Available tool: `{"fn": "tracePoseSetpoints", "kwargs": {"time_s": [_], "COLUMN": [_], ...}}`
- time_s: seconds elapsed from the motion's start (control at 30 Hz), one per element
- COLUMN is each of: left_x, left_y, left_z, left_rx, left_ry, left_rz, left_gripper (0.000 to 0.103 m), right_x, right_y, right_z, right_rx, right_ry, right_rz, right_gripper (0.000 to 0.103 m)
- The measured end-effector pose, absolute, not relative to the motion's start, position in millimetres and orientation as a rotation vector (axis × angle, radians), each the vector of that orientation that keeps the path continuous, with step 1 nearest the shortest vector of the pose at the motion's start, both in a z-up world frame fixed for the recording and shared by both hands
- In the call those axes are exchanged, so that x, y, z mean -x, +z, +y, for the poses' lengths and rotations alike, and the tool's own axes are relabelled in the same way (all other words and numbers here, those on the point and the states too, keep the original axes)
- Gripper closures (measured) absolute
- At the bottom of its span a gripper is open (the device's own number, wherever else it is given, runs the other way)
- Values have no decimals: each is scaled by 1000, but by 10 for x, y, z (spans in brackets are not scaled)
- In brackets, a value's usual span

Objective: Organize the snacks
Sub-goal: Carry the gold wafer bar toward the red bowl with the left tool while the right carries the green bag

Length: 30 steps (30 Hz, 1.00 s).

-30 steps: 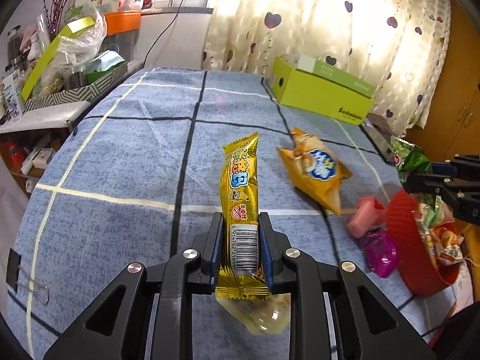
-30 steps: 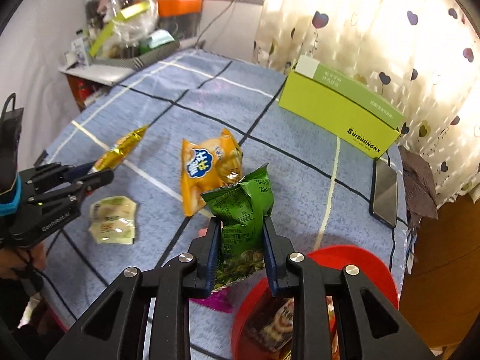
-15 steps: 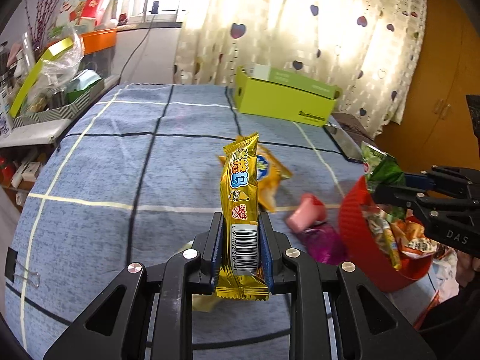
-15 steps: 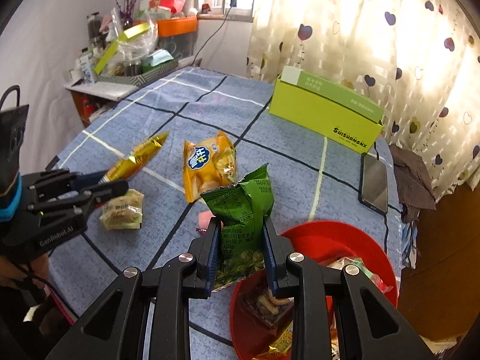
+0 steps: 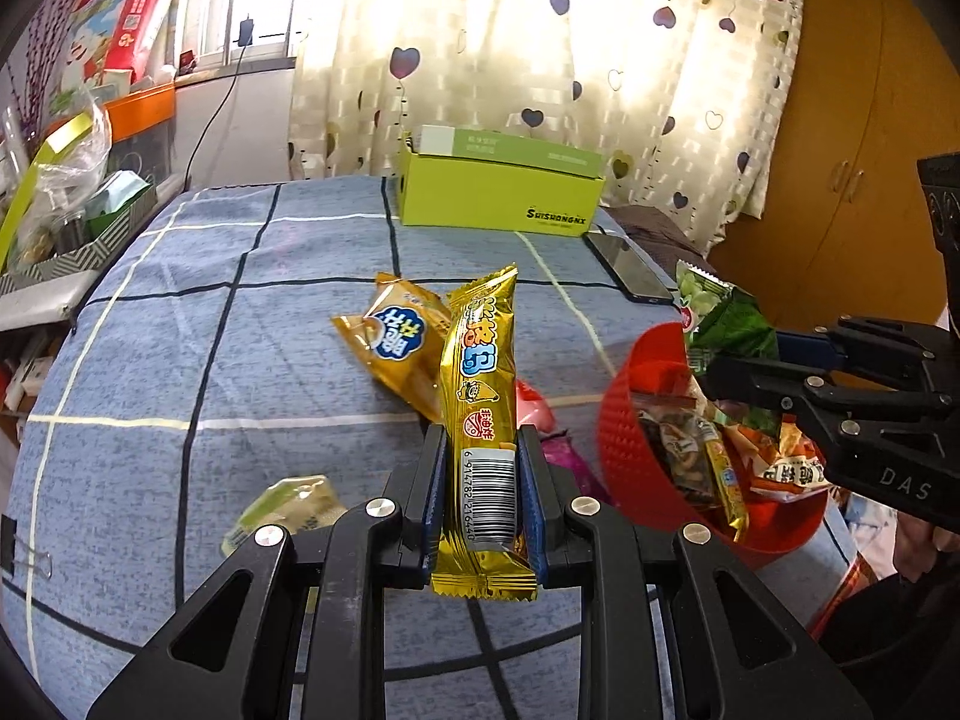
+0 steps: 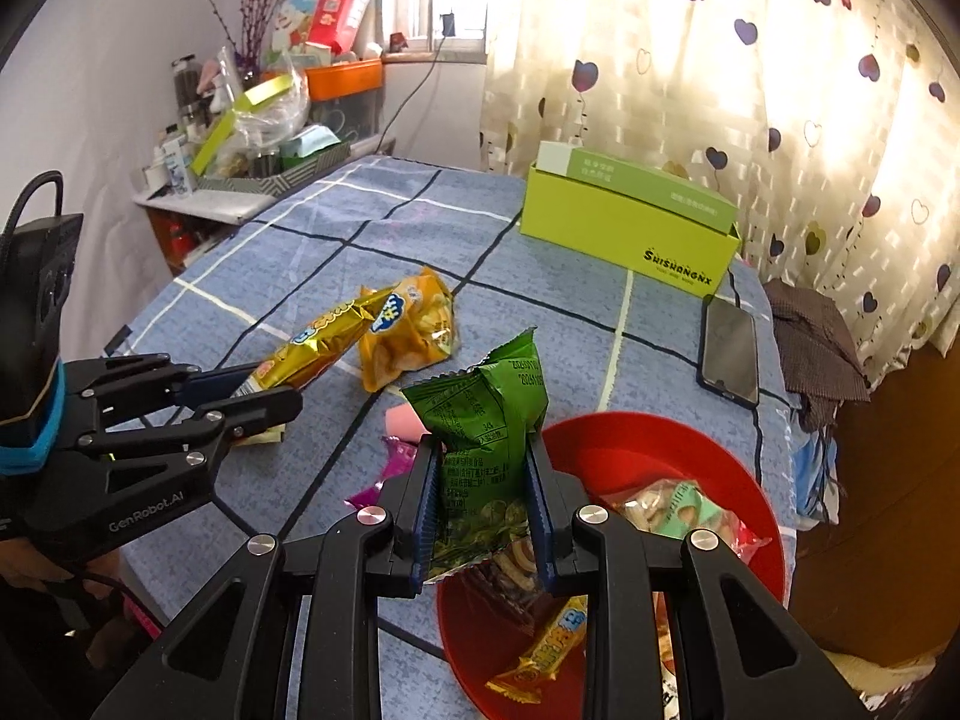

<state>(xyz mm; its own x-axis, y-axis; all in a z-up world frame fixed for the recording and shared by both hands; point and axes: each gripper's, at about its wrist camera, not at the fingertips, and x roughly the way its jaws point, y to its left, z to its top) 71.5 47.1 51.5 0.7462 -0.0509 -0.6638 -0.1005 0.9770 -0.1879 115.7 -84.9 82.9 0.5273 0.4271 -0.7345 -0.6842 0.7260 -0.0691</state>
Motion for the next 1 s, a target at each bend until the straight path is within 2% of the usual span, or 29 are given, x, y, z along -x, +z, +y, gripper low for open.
{"fn": "tracePoseSetpoints", "kwargs": {"time_s": [1.0], "left_x": [-939], "left_y": [538], "left_z": [-30], "left_rx": [173], "left_ry": [-73], "left_rz": [734], "left_gripper": [80], "right_x": [-1367], "right_y": [876], "right_z": [-1663], "right_rx": [215], "right_ry": [541], "right_rz": [759], "right_gripper": [79]}}
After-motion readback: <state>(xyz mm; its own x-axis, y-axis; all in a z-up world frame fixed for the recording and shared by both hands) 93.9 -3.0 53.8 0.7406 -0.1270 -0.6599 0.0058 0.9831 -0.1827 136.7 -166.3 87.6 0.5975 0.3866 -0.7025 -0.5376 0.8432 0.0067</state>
